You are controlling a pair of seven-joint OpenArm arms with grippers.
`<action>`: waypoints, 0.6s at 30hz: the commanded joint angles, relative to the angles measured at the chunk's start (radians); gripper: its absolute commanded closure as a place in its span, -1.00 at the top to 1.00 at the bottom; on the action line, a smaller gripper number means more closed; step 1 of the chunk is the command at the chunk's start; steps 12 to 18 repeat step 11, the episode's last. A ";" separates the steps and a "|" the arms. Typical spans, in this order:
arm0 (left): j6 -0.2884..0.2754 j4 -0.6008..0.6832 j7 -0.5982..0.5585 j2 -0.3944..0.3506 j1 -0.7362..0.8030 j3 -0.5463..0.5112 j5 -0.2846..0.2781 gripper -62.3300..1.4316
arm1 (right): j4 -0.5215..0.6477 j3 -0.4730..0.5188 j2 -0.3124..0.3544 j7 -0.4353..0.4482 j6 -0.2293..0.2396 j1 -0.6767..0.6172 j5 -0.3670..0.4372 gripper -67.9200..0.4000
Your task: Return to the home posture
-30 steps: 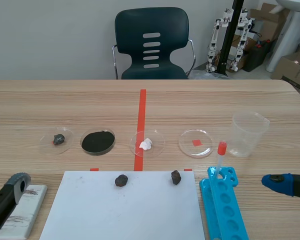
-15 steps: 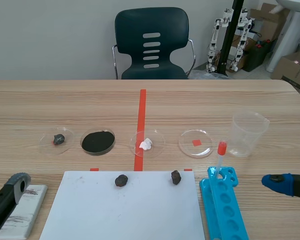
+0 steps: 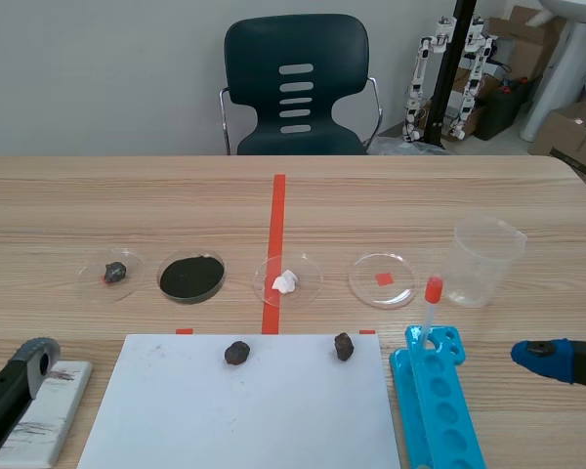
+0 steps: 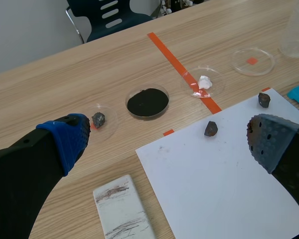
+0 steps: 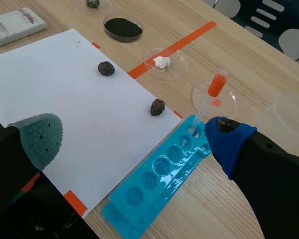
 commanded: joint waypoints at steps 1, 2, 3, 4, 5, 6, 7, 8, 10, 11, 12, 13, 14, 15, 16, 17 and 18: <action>0.000 0.003 -0.017 0.007 0.000 -0.005 -0.003 1.00 | 0.009 0.009 0.003 0.014 -0.003 -0.002 0.011 0.74; 0.000 0.003 -0.017 0.007 0.000 -0.005 -0.003 1.00 | 0.009 0.009 0.003 0.014 -0.003 -0.002 0.011 0.74; 0.000 0.003 -0.017 0.007 0.000 -0.005 -0.003 1.00 | 0.009 0.009 0.003 0.014 -0.003 -0.002 0.011 0.74; 0.000 0.003 -0.017 0.007 0.000 -0.005 -0.003 1.00 | 0.009 0.009 0.003 0.014 -0.003 -0.002 0.011 0.74; 0.000 0.003 -0.017 0.007 0.000 -0.005 -0.003 1.00 | 0.009 0.009 0.003 0.014 -0.003 -0.002 0.011 0.74; 0.000 0.003 -0.017 0.007 0.000 -0.005 -0.003 1.00 | 0.009 0.009 0.003 0.014 -0.003 -0.002 0.011 0.74; -0.008 0.003 -0.017 0.007 0.000 -0.005 -0.003 1.00 | 0.009 0.009 0.003 0.014 -0.003 -0.002 0.011 0.74; -0.014 0.003 -0.017 0.007 0.000 -0.005 -0.002 1.00 | 0.009 0.009 0.003 0.014 -0.003 -0.002 0.011 0.74; -0.018 0.003 -0.017 0.007 0.000 -0.005 -0.002 1.00 | 0.009 0.009 0.003 0.014 -0.003 -0.002 0.011 0.74; -0.018 0.003 -0.017 0.007 0.000 -0.005 -0.002 1.00 | 0.009 0.009 0.003 0.014 -0.003 -0.002 0.011 0.74; -0.018 0.003 -0.017 0.007 0.000 -0.005 -0.002 1.00 | 0.009 0.009 0.003 0.014 -0.003 -0.002 0.011 0.74; -0.018 0.003 -0.017 0.007 0.000 -0.005 -0.002 1.00 | 0.009 0.009 0.003 0.014 -0.003 -0.002 0.011 0.74; -0.018 0.003 -0.017 0.007 0.000 -0.005 -0.002 1.00 | 0.009 0.009 0.003 0.014 -0.003 -0.002 0.011 0.74; -0.018 0.003 -0.017 0.007 0.000 -0.005 -0.002 1.00 | 0.009 0.009 0.003 0.014 -0.003 -0.002 0.011 0.74; -0.018 0.003 -0.017 0.007 0.000 -0.005 -0.002 1.00 | 0.009 0.009 0.003 0.014 -0.003 -0.002 0.011 0.74; -0.018 0.003 -0.017 0.007 0.000 -0.005 -0.002 1.00 | 0.009 0.009 0.003 0.014 -0.003 -0.002 0.011 0.74; -0.018 0.003 -0.017 0.007 0.000 -0.005 -0.002 1.00 | 0.009 0.009 0.003 0.014 -0.003 -0.002 0.011 0.74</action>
